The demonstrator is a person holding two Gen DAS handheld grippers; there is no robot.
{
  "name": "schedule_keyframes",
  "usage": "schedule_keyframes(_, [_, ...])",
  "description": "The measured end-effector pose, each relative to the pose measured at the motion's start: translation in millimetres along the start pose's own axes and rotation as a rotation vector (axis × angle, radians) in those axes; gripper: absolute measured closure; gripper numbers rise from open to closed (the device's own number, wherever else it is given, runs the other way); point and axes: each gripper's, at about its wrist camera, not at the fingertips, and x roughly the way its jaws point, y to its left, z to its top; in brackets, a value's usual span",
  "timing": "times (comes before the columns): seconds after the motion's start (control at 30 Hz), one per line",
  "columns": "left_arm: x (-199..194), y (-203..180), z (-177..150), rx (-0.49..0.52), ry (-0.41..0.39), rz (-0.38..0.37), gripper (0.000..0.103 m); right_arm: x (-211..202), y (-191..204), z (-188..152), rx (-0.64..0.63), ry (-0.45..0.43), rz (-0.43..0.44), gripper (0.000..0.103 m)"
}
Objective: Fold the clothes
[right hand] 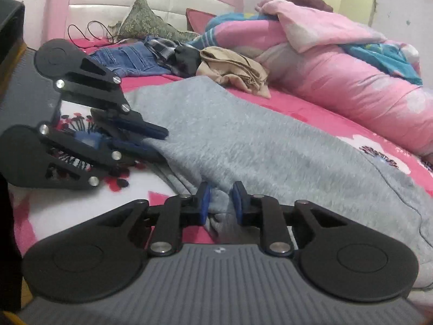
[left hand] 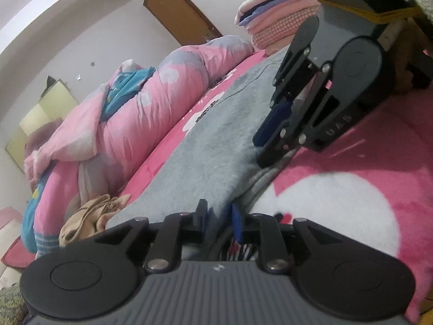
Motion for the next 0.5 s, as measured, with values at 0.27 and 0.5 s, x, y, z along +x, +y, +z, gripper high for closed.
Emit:
schedule_keyframes(0.27, [-37.6,51.1,6.1,-0.377,-0.030,0.065,0.075,-1.6,5.0,-8.8,-0.020,-0.038,-0.019,0.085])
schedule_keyframes(0.5, [2.6,33.3,-26.8,-0.261,0.166,0.109,0.076,-8.6,9.2,-11.2,-0.025,-0.055,-0.029,0.085])
